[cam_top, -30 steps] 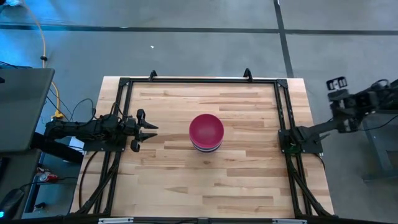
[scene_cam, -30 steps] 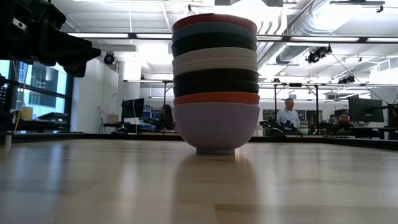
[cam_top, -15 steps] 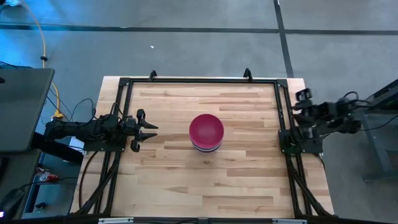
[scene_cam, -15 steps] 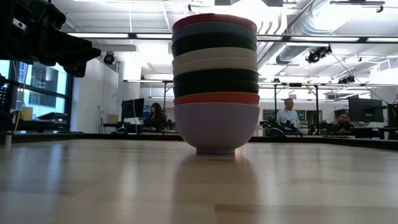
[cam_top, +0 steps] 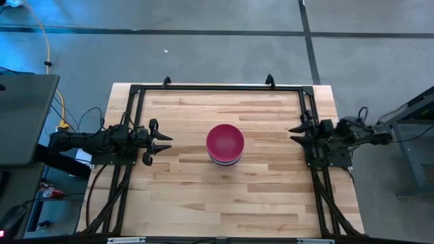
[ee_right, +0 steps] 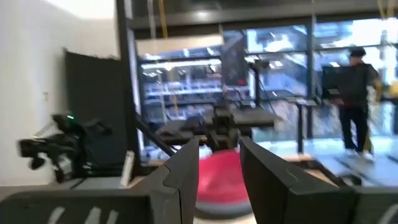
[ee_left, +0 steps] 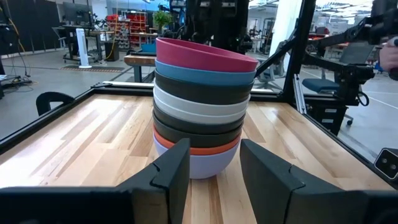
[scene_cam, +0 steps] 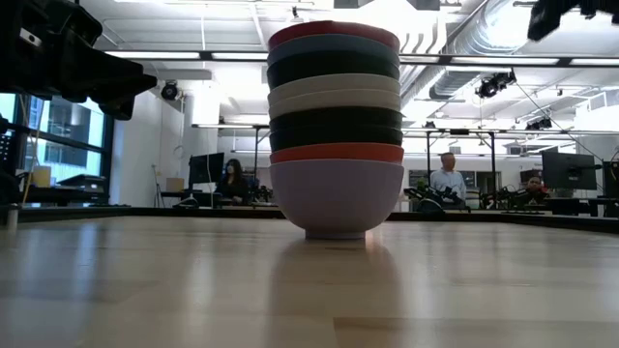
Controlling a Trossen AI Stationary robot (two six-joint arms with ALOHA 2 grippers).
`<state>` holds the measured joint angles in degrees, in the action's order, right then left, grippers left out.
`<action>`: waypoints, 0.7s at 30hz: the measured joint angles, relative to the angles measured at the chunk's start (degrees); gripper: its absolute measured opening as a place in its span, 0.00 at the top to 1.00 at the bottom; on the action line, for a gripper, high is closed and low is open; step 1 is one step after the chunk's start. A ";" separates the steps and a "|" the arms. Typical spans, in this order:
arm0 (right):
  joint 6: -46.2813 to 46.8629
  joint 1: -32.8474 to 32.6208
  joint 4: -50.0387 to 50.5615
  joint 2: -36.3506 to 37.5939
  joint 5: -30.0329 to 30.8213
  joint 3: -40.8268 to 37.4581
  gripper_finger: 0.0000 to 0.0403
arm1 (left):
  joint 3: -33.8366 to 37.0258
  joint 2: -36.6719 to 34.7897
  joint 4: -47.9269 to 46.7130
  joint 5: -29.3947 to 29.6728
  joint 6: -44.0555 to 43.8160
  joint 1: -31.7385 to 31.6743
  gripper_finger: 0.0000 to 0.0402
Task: Nest bowls inside each other
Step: Return to Home Position
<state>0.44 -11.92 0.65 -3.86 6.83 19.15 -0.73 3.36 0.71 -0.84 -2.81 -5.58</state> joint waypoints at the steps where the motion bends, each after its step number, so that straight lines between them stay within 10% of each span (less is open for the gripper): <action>1: 0.49 0.00 -0.12 0.00 1.05 -0.81 0.73 | 0.00 0.00 0.00 0.00 0.00 0.02 0.67; 21: -6.14 0.00 -35.74 0.09 3.17 -18.00 0.73 | 0.00 0.00 0.00 0.00 0.00 0.00 0.67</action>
<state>-5.70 -11.92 -35.09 -3.77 10.00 1.15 -0.73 3.36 0.71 -0.84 -2.81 -5.58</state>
